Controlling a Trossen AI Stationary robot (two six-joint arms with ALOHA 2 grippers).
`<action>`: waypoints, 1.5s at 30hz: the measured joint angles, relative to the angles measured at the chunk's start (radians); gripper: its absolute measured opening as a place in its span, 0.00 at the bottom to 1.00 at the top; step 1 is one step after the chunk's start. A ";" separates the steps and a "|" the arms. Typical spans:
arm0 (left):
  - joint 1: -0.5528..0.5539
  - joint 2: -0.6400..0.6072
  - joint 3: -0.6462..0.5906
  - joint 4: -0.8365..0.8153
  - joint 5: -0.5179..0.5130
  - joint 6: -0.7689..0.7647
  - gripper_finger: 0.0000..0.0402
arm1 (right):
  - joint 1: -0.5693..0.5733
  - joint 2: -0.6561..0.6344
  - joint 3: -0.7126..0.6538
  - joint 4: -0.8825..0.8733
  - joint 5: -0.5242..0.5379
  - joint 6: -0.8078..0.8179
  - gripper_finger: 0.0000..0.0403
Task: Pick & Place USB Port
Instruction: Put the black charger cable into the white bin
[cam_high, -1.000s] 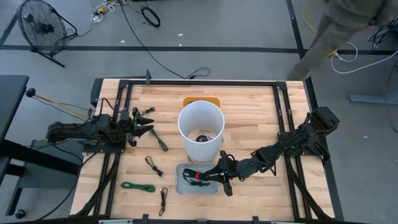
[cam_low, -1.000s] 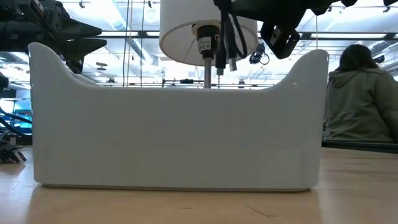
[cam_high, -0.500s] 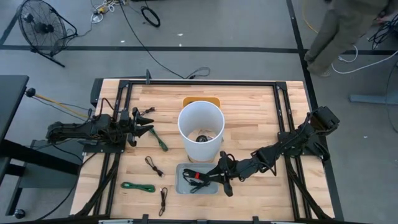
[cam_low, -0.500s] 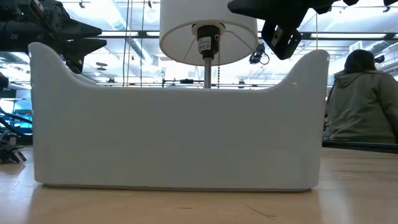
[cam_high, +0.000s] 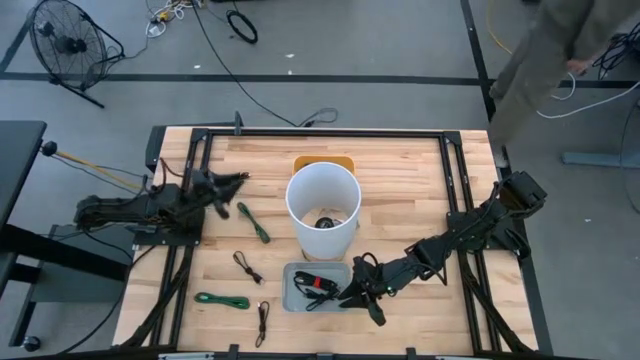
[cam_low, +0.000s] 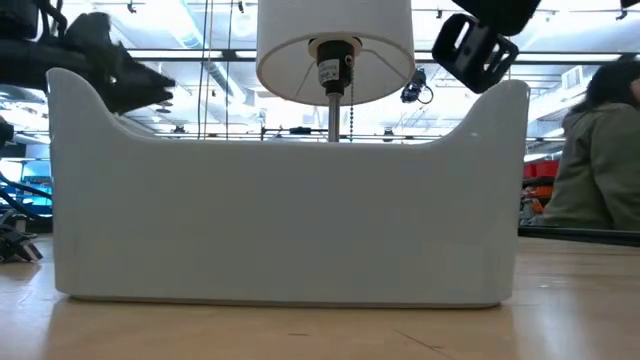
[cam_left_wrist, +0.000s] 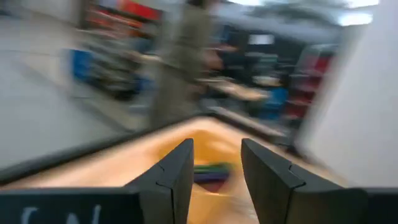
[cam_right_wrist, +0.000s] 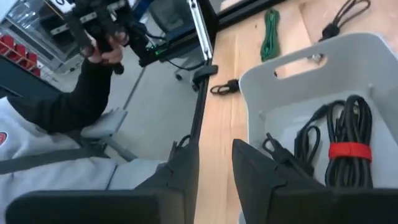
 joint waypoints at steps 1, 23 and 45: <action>0.001 0.000 0.013 -0.026 -0.061 0.016 0.34 | 0.003 0.000 0.000 -0.004 -0.001 0.007 0.24; 0.011 0.291 0.196 -0.511 -0.107 -0.088 0.33 | 0.012 -0.146 -0.001 -0.247 0.034 -0.121 0.13; 0.625 0.853 0.394 -0.635 0.327 -0.053 0.33 | 0.019 -0.220 -0.001 -0.357 0.104 -0.154 0.09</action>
